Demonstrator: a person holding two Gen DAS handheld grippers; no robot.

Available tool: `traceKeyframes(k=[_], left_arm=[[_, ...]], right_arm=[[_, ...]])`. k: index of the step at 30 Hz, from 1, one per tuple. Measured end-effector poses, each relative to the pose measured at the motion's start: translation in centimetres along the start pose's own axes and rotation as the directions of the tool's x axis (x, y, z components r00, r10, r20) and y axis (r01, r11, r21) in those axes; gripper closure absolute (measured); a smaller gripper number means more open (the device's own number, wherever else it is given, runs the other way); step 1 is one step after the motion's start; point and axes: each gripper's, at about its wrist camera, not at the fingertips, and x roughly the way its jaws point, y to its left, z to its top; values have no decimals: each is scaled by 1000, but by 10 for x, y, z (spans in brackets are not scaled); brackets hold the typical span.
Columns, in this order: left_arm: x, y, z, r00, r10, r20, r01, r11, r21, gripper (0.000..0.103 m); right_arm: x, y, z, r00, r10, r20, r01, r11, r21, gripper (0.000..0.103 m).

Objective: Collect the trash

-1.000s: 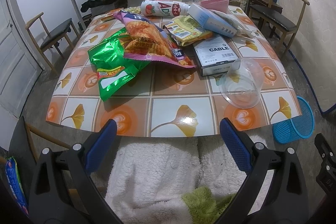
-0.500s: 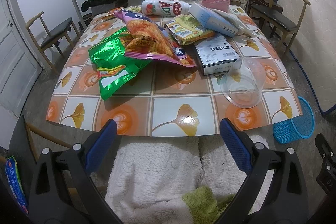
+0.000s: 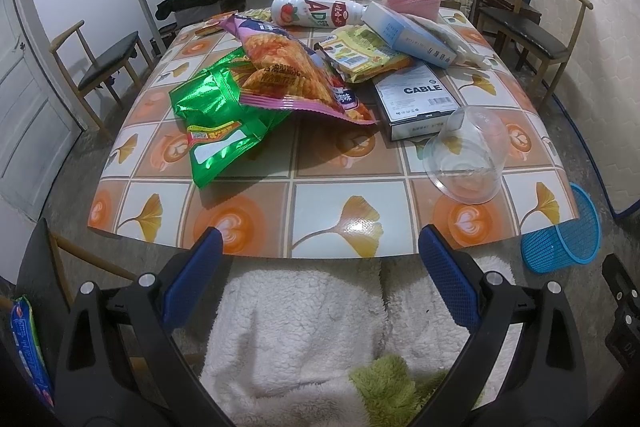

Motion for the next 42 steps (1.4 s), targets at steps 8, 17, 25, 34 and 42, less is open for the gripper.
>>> traceKeyframes(k=[8,17,25,34,42], left_arm=[[7,4,-2,1000,-17,-2,17,1000,3,9],[18,32,12,998,-57,36,56,998,10,9],[13,48,66,988,-122,96,117,992,54,9],[5,50,140,884,-445,142,432,895,112,9],[20,-1,235,802,-596,31,560,770,304,9]], right_arm=[[-1,-1,3,1000,-17,-1,17,1000,8,7],[5,19,34,999,7,41,-8,1000,9,7],[-1,44,81,956,123,268,-129,992,4,6],[23,65,103,937,249,245,-234,968,-92,6],[46,83,100,907,399,132,-371,908,-195,7]])
